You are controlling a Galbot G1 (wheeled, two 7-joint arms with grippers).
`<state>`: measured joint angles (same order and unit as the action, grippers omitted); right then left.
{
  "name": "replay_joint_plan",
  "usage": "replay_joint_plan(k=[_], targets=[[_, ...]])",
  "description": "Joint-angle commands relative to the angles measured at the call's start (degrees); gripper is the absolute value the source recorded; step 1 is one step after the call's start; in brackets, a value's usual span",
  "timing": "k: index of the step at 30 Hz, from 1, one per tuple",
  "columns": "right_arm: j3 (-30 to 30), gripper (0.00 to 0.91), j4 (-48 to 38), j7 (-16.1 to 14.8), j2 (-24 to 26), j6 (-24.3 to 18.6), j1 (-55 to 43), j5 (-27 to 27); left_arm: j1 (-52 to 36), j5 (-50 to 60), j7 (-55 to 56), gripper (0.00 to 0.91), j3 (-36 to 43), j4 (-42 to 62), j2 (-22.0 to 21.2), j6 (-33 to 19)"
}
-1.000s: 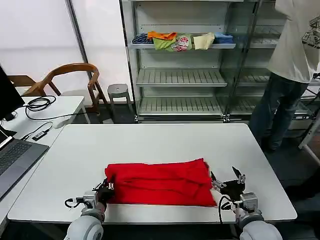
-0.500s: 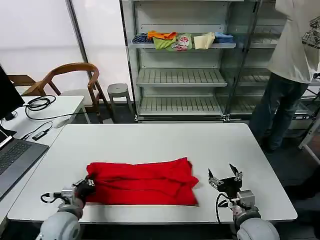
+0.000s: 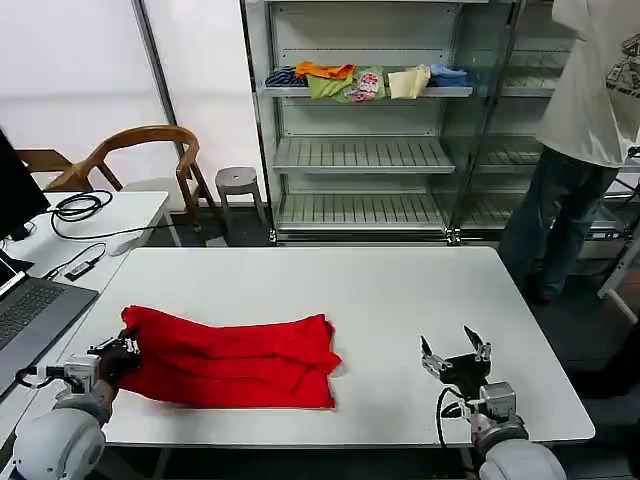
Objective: Fold and organize the clothes.
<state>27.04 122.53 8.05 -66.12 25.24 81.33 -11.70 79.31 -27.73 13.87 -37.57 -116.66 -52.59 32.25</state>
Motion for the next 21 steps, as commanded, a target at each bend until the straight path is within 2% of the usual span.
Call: replay_joint_plan(k=[1,12,21], targets=[[1.8,0.907,0.7,0.0,-0.2,0.1,2.2,1.0,-1.2,0.0,-0.2,0.020,9.2,-11.6,-4.6,0.8],[4.7,0.907,2.7,0.1,-0.6,0.7,5.0,2.4,-7.5,7.3,-0.3,0.020,23.6,-6.0,-12.7,0.3],[5.7,0.907,3.4,0.1,-1.3,0.7,6.0,3.0,-9.5,8.5,1.1,0.020,28.6,-2.0,-16.3,-0.5]])
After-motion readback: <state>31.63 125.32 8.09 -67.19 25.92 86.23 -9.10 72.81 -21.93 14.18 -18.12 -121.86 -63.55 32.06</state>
